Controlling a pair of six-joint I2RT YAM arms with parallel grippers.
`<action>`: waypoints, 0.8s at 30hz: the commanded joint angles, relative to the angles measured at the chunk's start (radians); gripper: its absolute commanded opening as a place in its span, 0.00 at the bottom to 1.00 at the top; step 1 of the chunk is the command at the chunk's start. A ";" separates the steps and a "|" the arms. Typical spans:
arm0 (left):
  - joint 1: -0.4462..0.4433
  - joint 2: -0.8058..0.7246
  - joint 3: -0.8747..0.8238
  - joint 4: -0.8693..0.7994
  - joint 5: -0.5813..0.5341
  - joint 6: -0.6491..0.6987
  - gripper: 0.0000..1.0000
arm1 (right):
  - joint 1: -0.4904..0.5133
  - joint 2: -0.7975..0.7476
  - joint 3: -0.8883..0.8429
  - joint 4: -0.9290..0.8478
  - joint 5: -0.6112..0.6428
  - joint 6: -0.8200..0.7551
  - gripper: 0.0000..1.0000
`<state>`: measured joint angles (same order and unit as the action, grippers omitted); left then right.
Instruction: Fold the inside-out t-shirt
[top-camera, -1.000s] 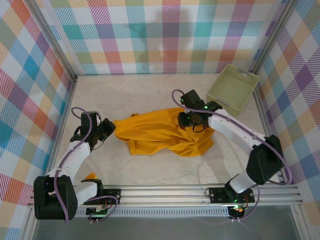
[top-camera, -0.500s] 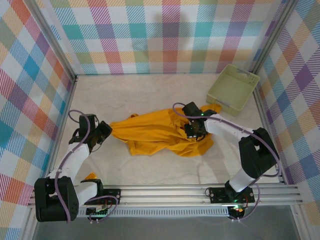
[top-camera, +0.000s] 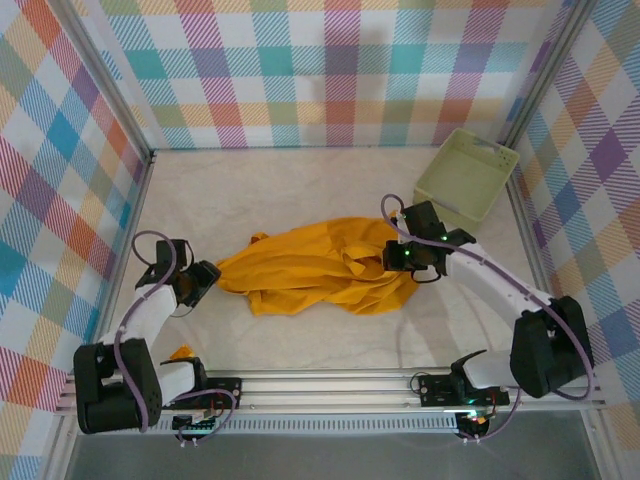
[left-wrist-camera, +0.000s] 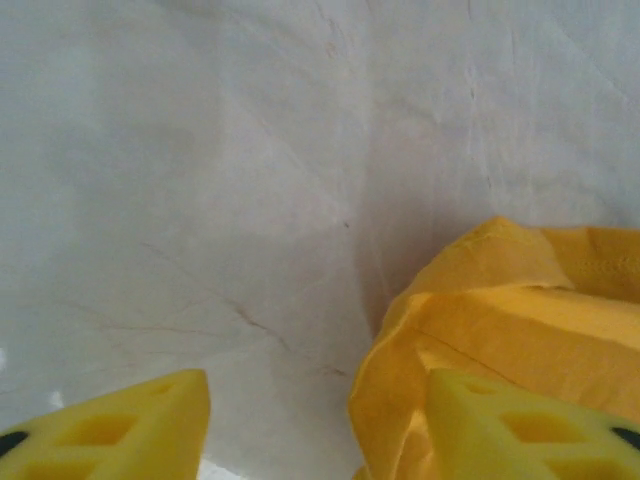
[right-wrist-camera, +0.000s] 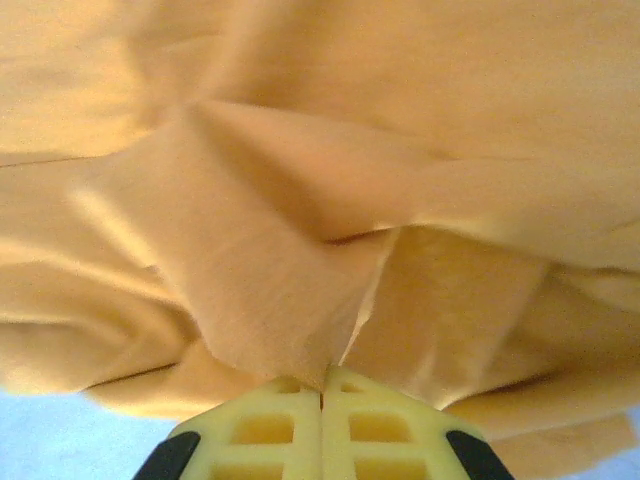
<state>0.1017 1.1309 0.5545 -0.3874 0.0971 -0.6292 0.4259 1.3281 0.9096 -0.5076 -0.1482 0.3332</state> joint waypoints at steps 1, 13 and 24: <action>-0.145 -0.165 0.101 -0.114 -0.172 0.044 0.72 | 0.002 -0.053 -0.017 0.097 -0.232 -0.014 0.00; -0.824 0.157 0.315 0.194 -0.196 0.321 0.85 | 0.002 -0.074 -0.043 0.156 -0.309 0.015 0.00; -1.019 0.543 0.544 0.243 -0.365 0.394 0.90 | 0.002 -0.115 -0.062 0.155 -0.301 0.023 0.00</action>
<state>-0.9100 1.6409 1.0557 -0.1673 -0.1871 -0.2626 0.4259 1.2434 0.8619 -0.3775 -0.4244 0.3511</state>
